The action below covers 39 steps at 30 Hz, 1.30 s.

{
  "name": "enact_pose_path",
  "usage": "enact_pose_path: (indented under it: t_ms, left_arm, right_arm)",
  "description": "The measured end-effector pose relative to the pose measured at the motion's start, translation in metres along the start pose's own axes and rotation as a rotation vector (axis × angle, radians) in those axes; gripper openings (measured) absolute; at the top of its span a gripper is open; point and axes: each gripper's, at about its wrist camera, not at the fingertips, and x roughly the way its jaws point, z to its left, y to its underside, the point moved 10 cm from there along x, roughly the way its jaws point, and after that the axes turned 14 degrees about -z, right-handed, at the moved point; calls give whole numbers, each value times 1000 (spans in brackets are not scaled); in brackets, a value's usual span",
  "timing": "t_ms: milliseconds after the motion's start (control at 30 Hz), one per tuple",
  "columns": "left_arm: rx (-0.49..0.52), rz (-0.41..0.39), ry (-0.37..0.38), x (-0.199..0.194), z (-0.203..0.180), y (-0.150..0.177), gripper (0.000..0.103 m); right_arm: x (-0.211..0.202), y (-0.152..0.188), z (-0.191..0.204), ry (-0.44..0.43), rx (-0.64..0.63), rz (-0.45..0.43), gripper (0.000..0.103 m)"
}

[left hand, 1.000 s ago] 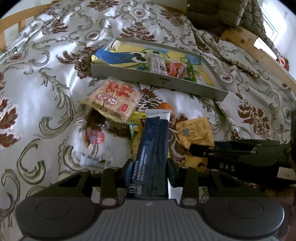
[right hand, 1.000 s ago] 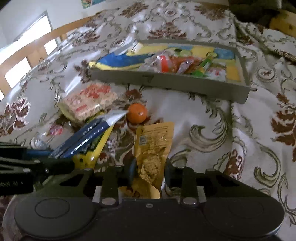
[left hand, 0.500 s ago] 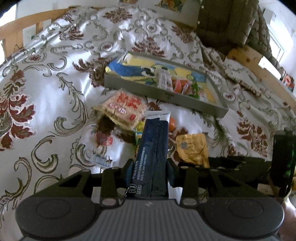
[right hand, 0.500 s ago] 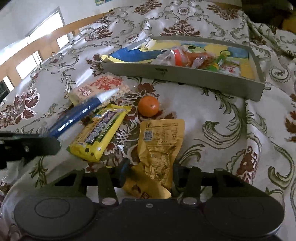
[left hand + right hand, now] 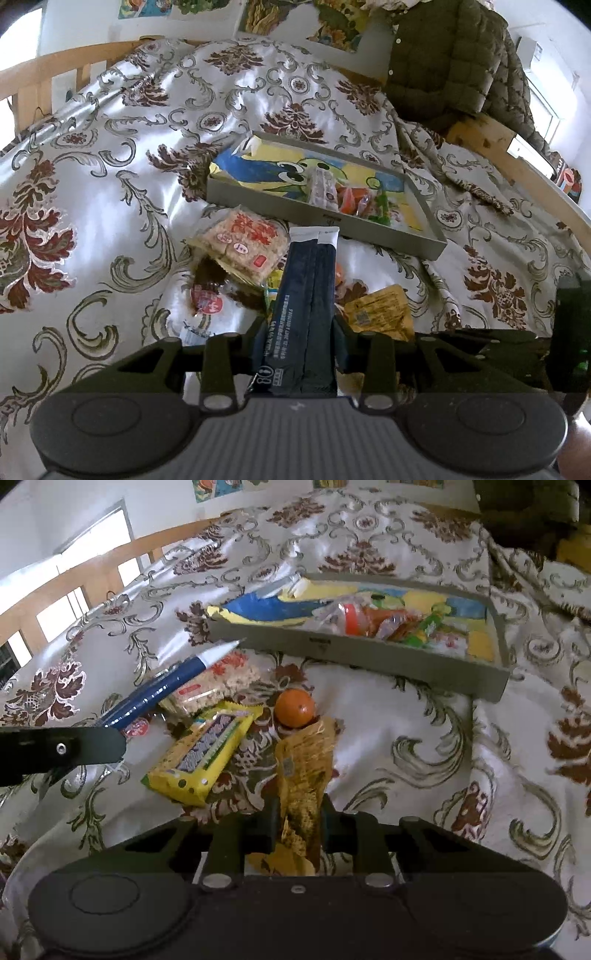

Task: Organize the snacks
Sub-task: 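Carry the navy pack with the left tool and gold pouch with the right tool into the tray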

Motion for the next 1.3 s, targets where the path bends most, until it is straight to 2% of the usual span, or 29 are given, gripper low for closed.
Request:
enact_pose_path:
  t_ms: [433, 667, 800, 1067, 1300]
  left_arm:
    - [-14, -31, 8, 1, 0, -5, 41]
    - [-38, -51, 23, 6, 0, -13, 41]
    - [-56, -58, 56, 20, -11, -22, 40]
    - [-43, -32, 66, 34, -18, -14, 40]
    - [-100, -82, 89, 33, -19, -37, 40]
  right_arm:
    - [-15, -15, 10, 6, -113, -80, 17]
    - [-26, -36, -2, 24, -64, -149, 17]
    - [-30, -49, -16, 40, -16, -188, 17]
    - [-30, -63, -36, 50, 45, -219, 17]
    - [-36, -81, -47, 53, 69, -273, 17]
